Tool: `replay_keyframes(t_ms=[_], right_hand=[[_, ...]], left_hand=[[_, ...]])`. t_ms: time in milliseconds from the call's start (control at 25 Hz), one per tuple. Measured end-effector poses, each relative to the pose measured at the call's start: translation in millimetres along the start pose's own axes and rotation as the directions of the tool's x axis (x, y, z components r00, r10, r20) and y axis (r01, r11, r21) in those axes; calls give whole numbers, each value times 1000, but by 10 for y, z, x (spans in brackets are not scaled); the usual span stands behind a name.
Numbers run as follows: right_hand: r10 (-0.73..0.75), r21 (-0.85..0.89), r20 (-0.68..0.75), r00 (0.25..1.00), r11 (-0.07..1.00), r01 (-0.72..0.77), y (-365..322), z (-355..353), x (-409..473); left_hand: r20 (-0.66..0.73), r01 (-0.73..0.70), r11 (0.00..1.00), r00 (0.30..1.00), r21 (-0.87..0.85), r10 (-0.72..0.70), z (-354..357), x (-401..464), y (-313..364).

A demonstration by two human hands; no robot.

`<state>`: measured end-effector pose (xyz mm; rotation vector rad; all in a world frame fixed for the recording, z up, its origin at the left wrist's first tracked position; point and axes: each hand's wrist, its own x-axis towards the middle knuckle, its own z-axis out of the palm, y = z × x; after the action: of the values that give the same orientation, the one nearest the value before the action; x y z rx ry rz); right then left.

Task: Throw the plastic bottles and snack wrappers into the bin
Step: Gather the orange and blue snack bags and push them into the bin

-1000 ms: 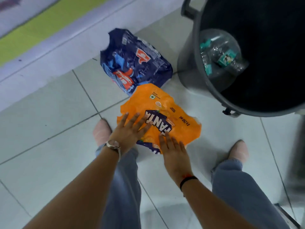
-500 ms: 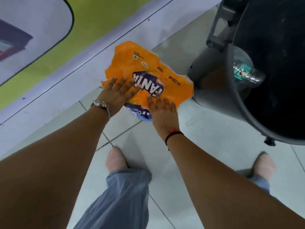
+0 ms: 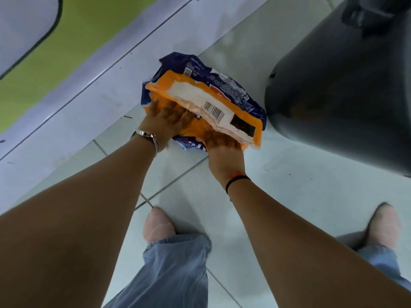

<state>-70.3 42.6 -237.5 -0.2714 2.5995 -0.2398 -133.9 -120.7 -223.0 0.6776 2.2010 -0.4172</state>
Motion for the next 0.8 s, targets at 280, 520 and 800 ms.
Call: replay_keyframes(t_ms=[280,520,800], right_hand=[[-101,103,35,994,990,97,102,-473,-267],[-171,159,65,983,974,159,-173,-1364,-856],[-277,62,-95,956,957,283,-669,-2711,-1240]], left_hand=[[-138,-19,998,990,-56,11,-243,-312,174],[-156,55,984,984,-170,-82,-797,-1285,191],[-463,133,961,855,-242,-234,-1642,-2421,-203]])
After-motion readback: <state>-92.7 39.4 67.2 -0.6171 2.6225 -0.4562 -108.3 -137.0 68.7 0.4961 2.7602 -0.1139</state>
